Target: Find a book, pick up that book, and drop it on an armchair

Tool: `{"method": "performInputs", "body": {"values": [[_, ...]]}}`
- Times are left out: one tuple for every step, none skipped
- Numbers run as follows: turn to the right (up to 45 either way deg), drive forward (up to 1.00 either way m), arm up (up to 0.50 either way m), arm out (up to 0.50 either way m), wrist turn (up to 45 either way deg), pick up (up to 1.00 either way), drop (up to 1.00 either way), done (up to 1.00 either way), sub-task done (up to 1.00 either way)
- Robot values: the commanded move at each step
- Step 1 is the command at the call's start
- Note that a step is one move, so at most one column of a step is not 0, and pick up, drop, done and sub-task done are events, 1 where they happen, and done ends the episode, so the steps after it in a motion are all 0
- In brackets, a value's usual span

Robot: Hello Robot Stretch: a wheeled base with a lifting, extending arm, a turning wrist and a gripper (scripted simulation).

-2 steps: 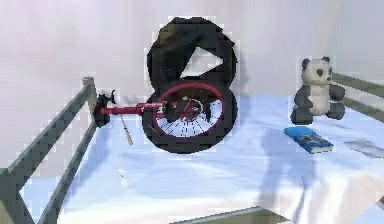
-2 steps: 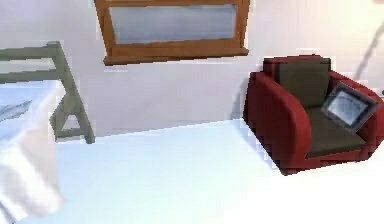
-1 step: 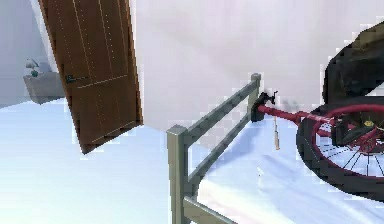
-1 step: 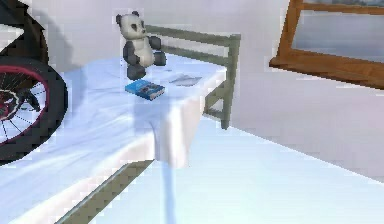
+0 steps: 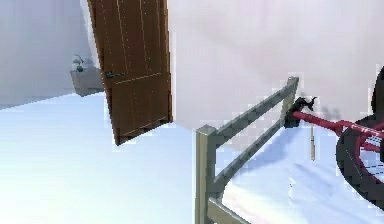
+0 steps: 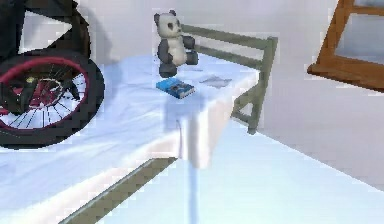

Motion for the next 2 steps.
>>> {"method": "performInputs", "body": {"values": [[45.0, 0.0, 0.0, 0.0, 0.0, 0.0, 0.0, 0.0, 0.0], [33.0, 0.0, 0.0, 0.0, 0.0, 0.0, 0.0, 0.0, 0.0]]}}
